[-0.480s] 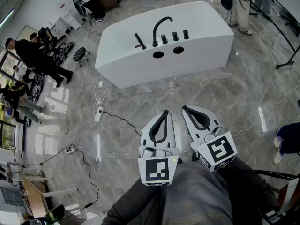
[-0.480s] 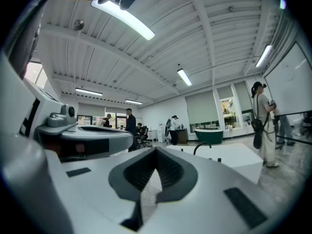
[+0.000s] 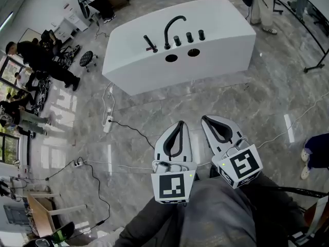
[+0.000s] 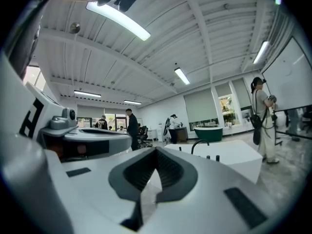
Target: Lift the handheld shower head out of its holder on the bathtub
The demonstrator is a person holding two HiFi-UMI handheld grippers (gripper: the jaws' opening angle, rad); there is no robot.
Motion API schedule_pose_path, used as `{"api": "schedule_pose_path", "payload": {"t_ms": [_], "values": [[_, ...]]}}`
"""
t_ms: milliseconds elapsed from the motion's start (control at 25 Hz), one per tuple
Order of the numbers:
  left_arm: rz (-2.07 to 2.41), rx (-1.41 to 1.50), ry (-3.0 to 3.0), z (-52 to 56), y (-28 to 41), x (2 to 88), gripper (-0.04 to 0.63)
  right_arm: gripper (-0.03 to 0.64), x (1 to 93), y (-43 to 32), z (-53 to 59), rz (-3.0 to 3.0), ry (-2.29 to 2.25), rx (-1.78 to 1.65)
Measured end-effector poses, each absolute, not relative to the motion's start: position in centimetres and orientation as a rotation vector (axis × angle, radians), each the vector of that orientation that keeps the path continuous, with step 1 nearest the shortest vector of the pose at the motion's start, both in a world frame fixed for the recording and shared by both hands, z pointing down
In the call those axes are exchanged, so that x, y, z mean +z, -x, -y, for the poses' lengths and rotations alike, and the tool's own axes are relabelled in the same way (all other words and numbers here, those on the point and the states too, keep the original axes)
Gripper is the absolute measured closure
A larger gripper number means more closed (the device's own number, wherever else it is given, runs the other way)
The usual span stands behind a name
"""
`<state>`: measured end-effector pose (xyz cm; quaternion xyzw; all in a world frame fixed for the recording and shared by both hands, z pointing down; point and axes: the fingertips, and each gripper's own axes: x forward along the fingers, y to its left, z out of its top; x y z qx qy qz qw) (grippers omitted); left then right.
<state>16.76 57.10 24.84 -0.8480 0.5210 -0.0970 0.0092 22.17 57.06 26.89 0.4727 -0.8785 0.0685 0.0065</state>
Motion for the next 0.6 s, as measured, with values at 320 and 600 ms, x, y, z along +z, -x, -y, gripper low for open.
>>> {"api": "schedule_pose_path", "payload": {"t_ms": [320,600], "values": [[-1.668,-0.337,2.676,-54.3,-16.4,27.0,0.592,0.614,29.5,-22.5,-54.0,2.720,-1.469,0.359],[-1.723,-0.305,2.692,-48.0,-13.4,29.6,0.592,0.614,31.3,-19.7,-48.1,2.705,-1.410,0.346]]}}
